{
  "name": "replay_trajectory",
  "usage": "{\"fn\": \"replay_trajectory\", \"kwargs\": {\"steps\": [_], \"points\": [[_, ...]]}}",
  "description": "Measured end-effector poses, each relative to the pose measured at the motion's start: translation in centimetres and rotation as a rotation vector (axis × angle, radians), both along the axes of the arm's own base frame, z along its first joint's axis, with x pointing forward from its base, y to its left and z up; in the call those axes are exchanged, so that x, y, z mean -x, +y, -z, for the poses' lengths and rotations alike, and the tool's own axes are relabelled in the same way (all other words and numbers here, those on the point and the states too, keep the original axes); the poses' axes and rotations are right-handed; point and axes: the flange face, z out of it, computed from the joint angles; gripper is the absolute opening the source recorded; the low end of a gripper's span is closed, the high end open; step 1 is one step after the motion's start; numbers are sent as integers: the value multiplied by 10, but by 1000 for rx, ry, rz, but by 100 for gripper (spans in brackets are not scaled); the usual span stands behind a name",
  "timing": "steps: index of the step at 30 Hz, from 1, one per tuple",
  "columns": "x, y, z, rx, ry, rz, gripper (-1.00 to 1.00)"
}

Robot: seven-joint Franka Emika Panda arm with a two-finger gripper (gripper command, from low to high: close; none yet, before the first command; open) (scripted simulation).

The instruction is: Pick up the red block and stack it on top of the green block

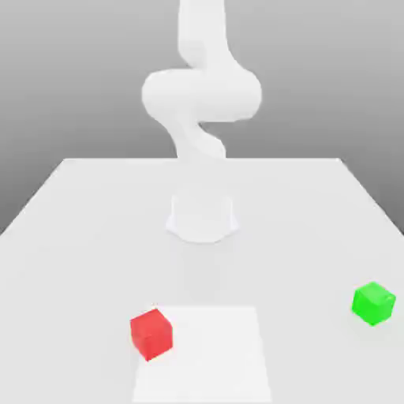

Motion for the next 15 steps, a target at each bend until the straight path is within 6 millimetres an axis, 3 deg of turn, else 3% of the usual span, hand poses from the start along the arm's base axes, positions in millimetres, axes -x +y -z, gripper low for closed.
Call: {"fn": "replay_trajectory", "kwargs": {"steps": [3, 7, 11, 15], "points": [[-35, -13, 68, -73, 108, 102, 0], [-62, -29, 158, -152, 242, 243, 0], [-70, -45, 249, -216, 372, 394, 0], [-59, -58, 337, -265, 498, 555, 0]]}}
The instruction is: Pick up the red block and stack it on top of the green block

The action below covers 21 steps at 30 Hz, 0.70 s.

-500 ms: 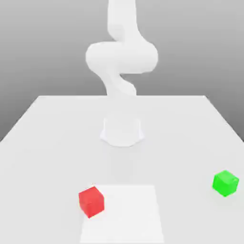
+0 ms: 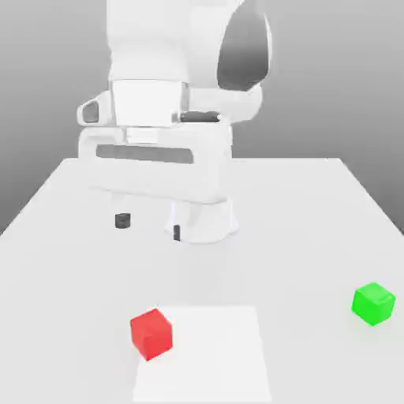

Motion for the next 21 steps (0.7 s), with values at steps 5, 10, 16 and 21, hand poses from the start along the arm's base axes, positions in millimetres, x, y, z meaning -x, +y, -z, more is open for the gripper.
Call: {"fn": "replay_trajectory", "kwargs": {"steps": [5, 10, 16, 21], "points": [[37, -16, 100, -32, 164, 201, 0], [44, -15, 159, -34, 193, 228, 0], [45, -15, 177, -34, 192, 229, -100], [44, -15, 161, -34, 192, 229, -100]]}}
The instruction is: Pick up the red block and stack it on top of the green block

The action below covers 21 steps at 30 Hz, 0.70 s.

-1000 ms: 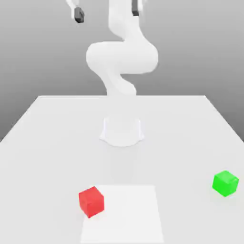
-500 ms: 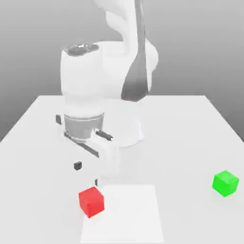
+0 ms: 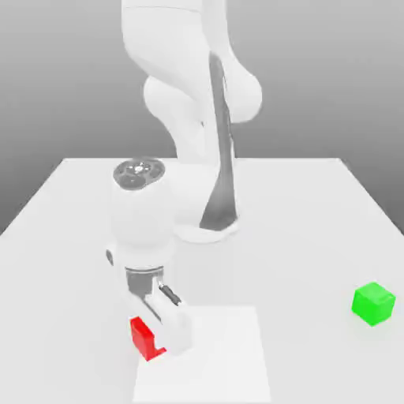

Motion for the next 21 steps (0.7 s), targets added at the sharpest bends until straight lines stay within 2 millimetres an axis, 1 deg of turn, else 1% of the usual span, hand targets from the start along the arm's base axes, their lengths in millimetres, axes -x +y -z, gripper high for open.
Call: {"fn": "replay_trajectory", "kwargs": {"steps": [3, 4, 5, 8, 10, 12, 14, 16, 19, 21], "points": [[0, 0, -30, 0, 0, 0, -100], [0, 3, -39, -1, 0, -10, -100], [-5, 24, -44, -2, 0, -76, -100], [-14, 96, -53, -4, 1, -314, -100], [-14, 146, -57, -5, 1, -479, -100], [-7, 196, -62, -6, 1, -644, -100], [5, 245, -66, -5, 1, -808, -100], [23, 292, -71, -5, 2, -973, -100], [61, 359, -78, -3, 1, -1220, -100], [90, 396, -80, -2, 1, -1370, -100]]}}
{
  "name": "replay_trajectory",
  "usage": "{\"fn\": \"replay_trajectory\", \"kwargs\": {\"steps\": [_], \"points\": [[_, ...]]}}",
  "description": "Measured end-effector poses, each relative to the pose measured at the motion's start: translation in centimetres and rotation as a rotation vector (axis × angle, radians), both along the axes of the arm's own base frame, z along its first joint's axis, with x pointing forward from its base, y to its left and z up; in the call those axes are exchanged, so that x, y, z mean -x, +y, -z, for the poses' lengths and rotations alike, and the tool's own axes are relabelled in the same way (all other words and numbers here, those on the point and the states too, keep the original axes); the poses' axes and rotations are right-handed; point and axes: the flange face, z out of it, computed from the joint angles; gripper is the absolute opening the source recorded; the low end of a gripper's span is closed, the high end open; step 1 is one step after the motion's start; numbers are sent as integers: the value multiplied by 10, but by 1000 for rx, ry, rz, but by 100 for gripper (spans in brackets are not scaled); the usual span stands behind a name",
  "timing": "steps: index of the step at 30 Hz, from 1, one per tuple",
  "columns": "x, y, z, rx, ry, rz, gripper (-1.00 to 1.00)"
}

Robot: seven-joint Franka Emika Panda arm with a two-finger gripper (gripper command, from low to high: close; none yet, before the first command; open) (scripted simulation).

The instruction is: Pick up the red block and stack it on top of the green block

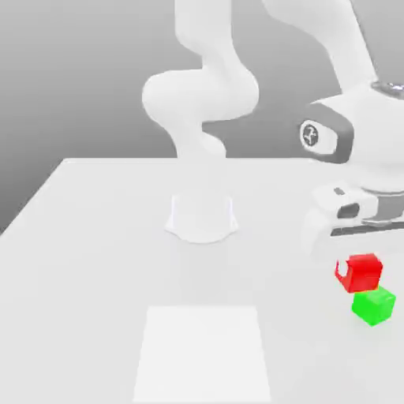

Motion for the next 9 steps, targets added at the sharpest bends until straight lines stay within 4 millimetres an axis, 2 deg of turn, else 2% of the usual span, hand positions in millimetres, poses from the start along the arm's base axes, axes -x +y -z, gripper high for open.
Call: {"fn": "replay_trajectory", "kwargs": {"steps": [2, 5, 6, 9], "points": [[0, 4, 14, 1, -2, -21, -100], [0, 4, 46, 1, -2, -25, -100], [1, 4, 56, 1, -2, -27, 100], [1, 4, 56, 1, -2, -27, 100]]}}
